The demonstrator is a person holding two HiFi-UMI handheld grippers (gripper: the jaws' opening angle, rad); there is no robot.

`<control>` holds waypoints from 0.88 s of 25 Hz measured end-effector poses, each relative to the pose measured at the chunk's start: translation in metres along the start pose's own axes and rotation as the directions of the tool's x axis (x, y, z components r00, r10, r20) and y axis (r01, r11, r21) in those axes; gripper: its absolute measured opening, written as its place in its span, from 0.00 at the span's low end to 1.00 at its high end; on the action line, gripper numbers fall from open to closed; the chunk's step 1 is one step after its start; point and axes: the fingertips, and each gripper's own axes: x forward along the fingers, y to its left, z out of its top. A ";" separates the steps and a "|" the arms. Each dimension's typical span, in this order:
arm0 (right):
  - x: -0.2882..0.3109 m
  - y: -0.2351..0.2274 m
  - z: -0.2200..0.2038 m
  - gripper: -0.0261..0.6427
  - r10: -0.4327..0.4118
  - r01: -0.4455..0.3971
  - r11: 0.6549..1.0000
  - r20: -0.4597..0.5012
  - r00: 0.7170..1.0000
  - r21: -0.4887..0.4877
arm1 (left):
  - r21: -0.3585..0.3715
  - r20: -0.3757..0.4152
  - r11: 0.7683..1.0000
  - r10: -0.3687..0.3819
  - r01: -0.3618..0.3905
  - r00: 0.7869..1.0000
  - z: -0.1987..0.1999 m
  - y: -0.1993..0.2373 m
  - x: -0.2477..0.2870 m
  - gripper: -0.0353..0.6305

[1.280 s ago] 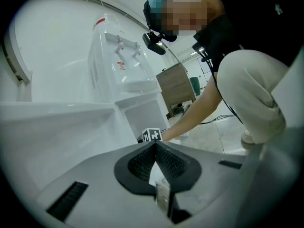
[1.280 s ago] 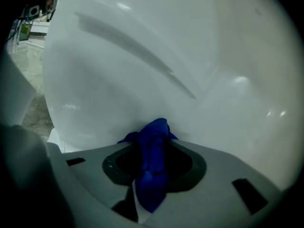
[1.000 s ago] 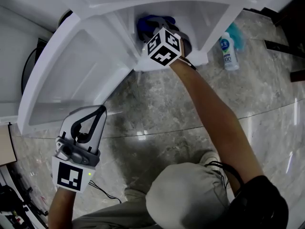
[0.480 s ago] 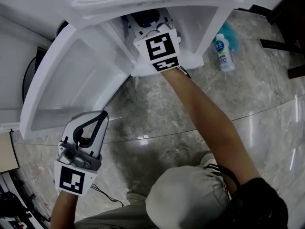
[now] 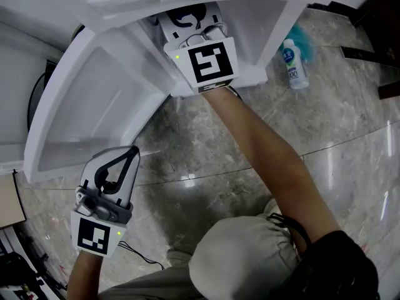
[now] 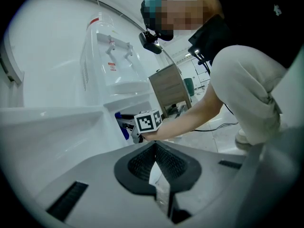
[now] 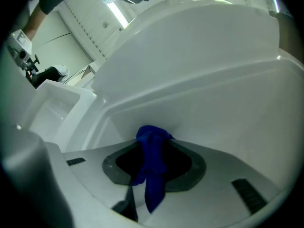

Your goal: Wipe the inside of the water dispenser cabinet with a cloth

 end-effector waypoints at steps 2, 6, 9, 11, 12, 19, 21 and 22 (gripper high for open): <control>0.008 -0.004 -0.004 0.20 -0.006 0.006 1.000 -0.010 1.000 -0.011 | -0.008 0.000 1.000 0.003 -0.003 1.000 0.000 0.001 -0.001 0.06; 0.031 -0.015 -0.019 0.20 -0.028 0.025 0.998 -0.052 0.998 -0.060 | -0.014 0.002 1.000 0.015 -0.015 1.000 0.005 0.005 -0.002 0.06; 0.043 -0.020 -0.027 0.20 -0.024 0.019 0.997 -0.068 0.997 -0.073 | -0.021 0.004 0.999 0.028 -0.028 1.000 0.008 0.009 -0.005 0.06; 0.043 -0.019 -0.026 0.20 -0.016 0.012 0.997 -0.069 0.998 -0.071 | -0.026 0.004 0.999 0.035 -0.035 0.999 0.008 0.009 -0.008 0.06; 0.040 -0.017 -0.024 0.20 -0.015 0.010 0.998 -0.066 0.998 -0.070 | -0.026 0.004 0.999 0.036 -0.036 0.999 0.007 0.008 -0.010 0.06; 0.006 0.001 0.000 0.20 -0.045 0.045 0.999 0.017 0.999 -0.019 | -0.027 0.001 0.999 0.024 -0.024 1.000 0.003 0.005 -0.009 0.06; 0.011 -0.001 -0.002 0.20 -0.041 0.042 0.998 0.012 0.999 -0.036 | -0.038 0.003 0.999 0.023 -0.023 1.000 0.003 0.005 -0.007 0.06; 0.016 -0.003 -0.006 0.20 -0.038 0.038 0.998 0.000 0.999 -0.047 | -0.041 0.001 0.999 0.022 -0.022 1.000 0.002 0.004 -0.007 0.06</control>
